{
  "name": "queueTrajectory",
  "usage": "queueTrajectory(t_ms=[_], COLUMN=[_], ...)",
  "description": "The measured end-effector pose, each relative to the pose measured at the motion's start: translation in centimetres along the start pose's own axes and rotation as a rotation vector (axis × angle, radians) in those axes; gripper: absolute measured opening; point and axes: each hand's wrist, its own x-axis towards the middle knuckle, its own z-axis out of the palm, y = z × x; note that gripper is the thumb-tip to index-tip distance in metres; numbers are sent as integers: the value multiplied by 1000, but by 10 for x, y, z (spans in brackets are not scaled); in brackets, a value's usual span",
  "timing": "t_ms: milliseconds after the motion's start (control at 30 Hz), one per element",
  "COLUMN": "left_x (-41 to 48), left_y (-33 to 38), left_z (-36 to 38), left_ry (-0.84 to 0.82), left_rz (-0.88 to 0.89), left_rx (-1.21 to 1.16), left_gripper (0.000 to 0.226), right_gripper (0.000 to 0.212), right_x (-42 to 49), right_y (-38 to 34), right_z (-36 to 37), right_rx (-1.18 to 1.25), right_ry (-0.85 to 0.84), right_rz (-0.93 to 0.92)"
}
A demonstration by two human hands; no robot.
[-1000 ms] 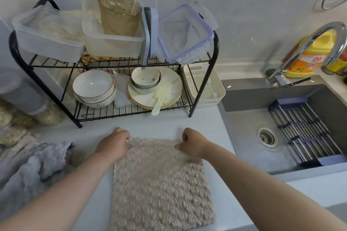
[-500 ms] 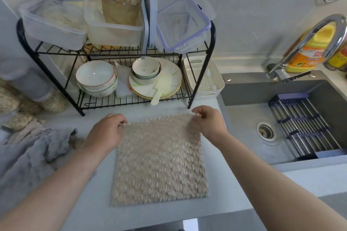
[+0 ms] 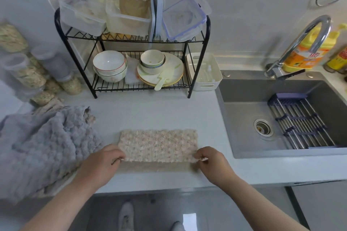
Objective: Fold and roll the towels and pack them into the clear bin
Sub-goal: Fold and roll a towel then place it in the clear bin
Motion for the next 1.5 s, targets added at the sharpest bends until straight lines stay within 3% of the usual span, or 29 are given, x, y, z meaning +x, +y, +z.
queueTrajectory(t_ms=[333,400,467,600,733,800,967,1033,1100,1233,1333,1500], left_x=[-13,-6,8,45,61,63,93,102,104,87,66,61], left_y=[1,13,30,64,67,64,96,112,103,6,-60,-68], left_z=[21,16,16,32,49,55,73,72,60,35,31,39], left_ry=[-116,-25,-31,-279,-461,-459,-453,-423,-254,200,122,117], left_rz=[-2,20,71,51,2,2,54,92,131,46,-147,-194], left_rx=[178,164,125,177,293,289,287,238,130,171,315,370], left_gripper=[16,14,29,93,115,116,114,102,75,63,68,64], right_gripper=[21,25,34,11,16,16,23,26,24,26,33,40], right_x=[-10,-10,1,32,53,54,53,56,58,57,62,78], right_y=[11,-3,-16,-36,-45,-43,-28,-28,-37,-70,-93,-122], right_z=[24,22,18,4,7,11,-26,-45,-61,-65,-41,28], right_rx=[-193,-46,167,595,642,662,634,570,500,493,448,270], right_ry=[-13,83,141,108,-89,-116,166,219,241,190,133,-28], right_rz=[-84,42,306,741,880,876,667,582,484,320,270,150])
